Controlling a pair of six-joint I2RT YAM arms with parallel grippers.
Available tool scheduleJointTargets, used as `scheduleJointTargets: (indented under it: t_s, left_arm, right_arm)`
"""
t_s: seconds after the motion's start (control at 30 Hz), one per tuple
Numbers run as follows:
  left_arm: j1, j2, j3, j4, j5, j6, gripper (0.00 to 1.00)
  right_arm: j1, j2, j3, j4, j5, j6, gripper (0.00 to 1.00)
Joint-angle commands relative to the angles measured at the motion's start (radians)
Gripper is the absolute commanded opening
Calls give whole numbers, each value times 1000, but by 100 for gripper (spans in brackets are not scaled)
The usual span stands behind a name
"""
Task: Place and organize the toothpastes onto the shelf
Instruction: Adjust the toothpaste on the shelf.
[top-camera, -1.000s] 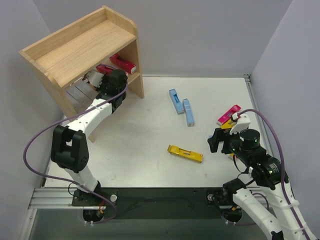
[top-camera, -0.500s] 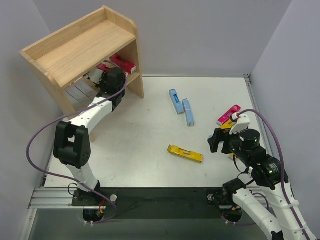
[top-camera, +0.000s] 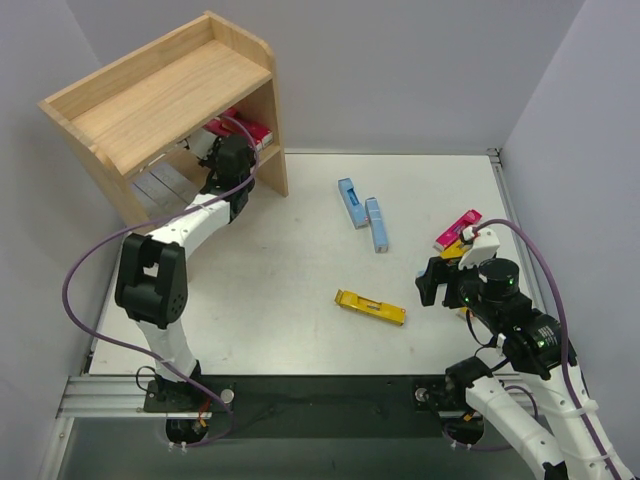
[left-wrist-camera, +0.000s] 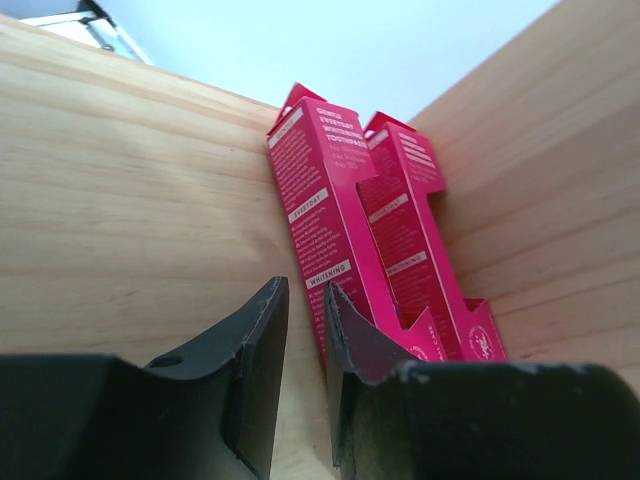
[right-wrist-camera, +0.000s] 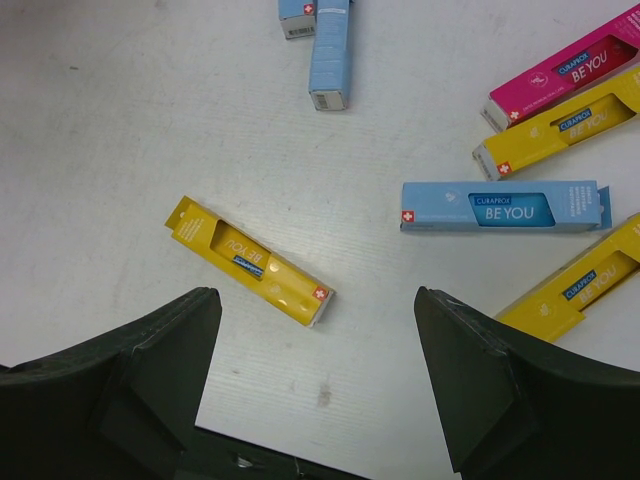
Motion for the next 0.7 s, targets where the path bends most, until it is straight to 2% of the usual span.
scheduleJointTargets:
  t_s: [0.0, 0.2, 0.37, 0.67]
  left_arm:
    - [-7, 18, 69, 109, 48, 56, 32]
    - [-11, 34, 86, 139, 58, 79, 33]
    - [-11, 16, 52, 206, 65, 149, 38]
    - [-11, -81, -99, 189, -10, 76, 39]
  right_arm:
    - [8, -9, -10, 15, 45, -14, 81]
    - [8, -6, -8, 15, 51, -15, 81]
    - [8, -7, -7, 15, 55, -15, 81]
    - [11, -4, 1, 13, 48, -11, 81]
